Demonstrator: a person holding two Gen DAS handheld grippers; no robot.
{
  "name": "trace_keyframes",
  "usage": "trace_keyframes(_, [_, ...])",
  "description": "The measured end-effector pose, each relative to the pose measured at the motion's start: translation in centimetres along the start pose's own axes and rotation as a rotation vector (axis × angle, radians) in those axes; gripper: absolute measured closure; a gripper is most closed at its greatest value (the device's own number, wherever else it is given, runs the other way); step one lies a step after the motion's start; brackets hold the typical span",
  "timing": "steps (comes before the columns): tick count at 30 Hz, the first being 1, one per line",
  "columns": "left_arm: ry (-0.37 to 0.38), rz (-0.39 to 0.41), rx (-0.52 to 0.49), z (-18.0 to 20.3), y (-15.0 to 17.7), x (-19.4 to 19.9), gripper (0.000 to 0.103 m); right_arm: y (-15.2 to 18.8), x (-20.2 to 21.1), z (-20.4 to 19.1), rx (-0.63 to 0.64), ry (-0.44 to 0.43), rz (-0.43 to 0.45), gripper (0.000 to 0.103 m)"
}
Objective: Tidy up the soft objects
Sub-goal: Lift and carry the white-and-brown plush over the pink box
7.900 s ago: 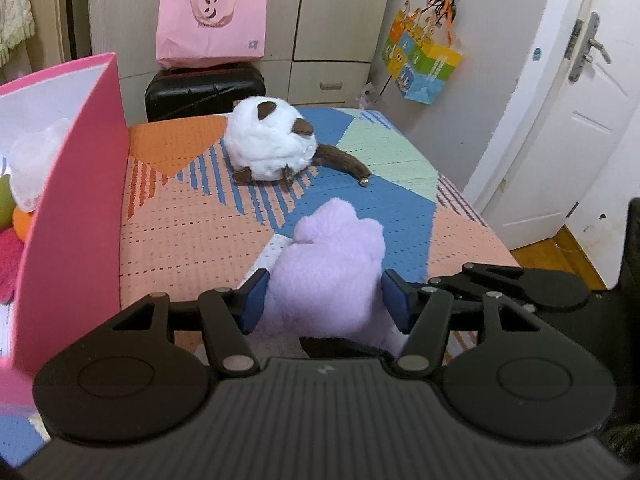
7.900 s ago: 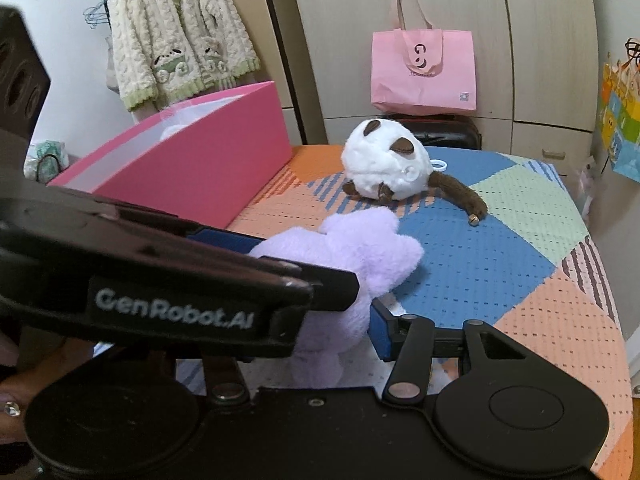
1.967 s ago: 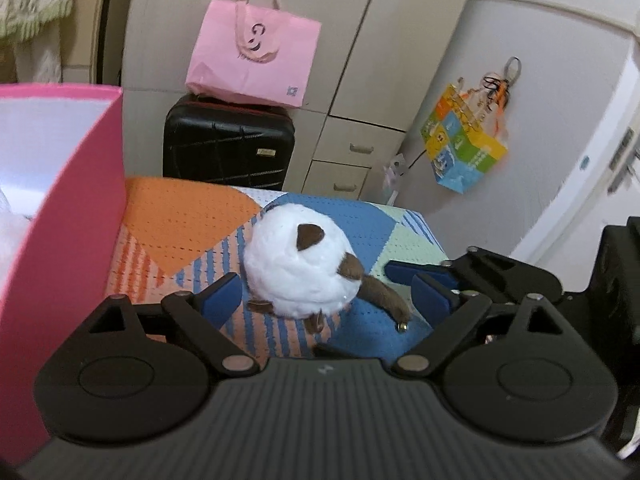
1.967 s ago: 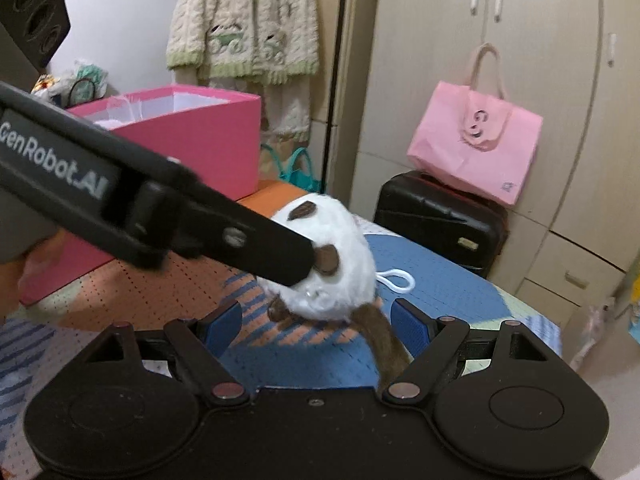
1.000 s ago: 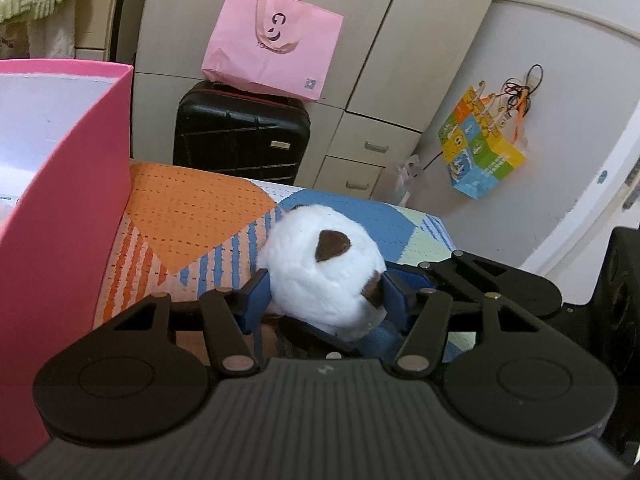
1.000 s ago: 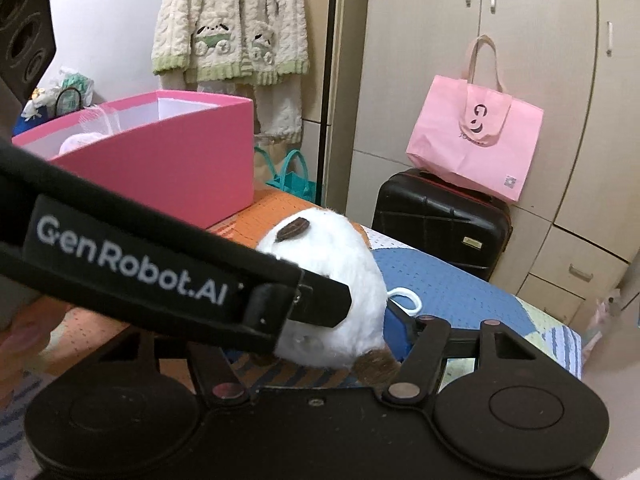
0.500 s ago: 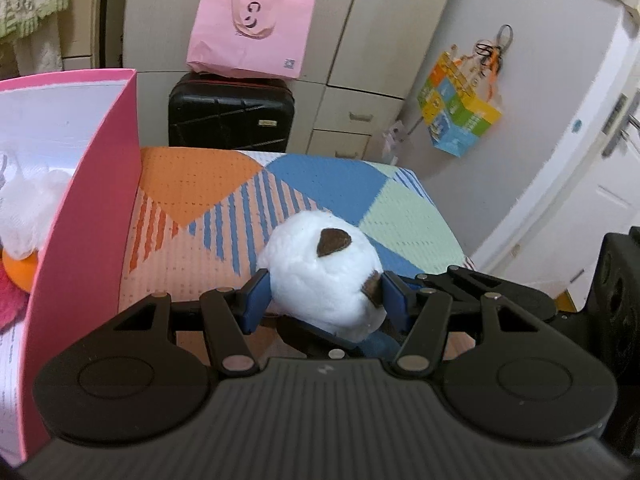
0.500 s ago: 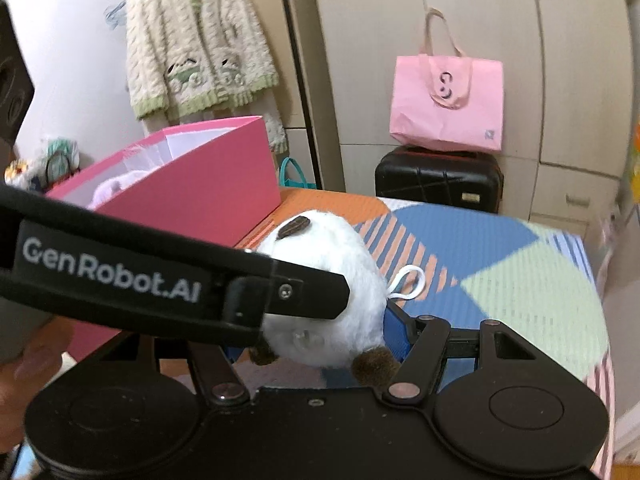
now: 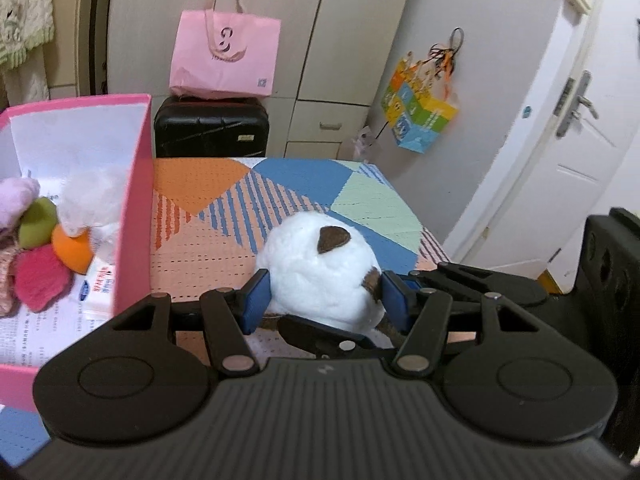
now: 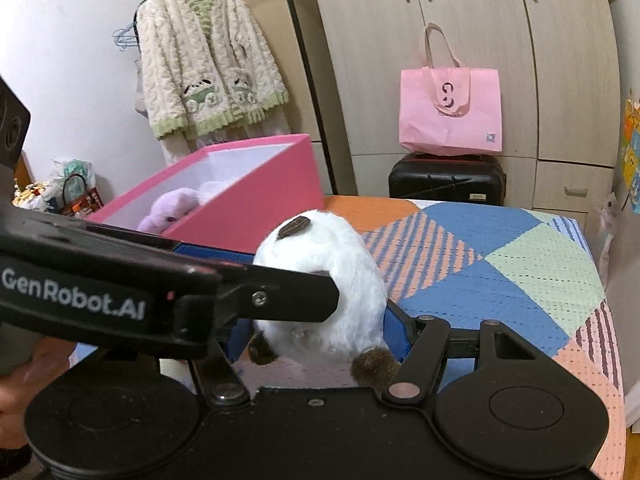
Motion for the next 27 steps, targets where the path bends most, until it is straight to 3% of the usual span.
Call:
trace_keyframes(6, [0.025, 0.04, -0.032, -0.1, -0.4, 3.5, 0.045, -1.1, 1.7, -2.5, 0.021, -0.021, 0.019, 0.033])
trace_keyframes(17, [0.041, 0.079, 0.012, -2.5, -2.8, 8.8, 0.045, -5.0, 2.4, -7.1, 0.101, -0.055, 0.006, 0.032])
trace_keyframes(27, [0.005, 0.171, 0.083, -6.1, -6.0, 12.1, 0.045, -9.3, 0.4, -10.3, 0.138, -0.117, 0.041, 0.032])
Point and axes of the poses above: each gripper's, at about its wrist camera, not at the fingertips, and x roughly against the way its jaws point, z to its right, y to its underside, the point moved 4 cm from there along -x, roughly the way its jaws point, and after that the axes turned 5 degrees about z, right-handed, at the moved point
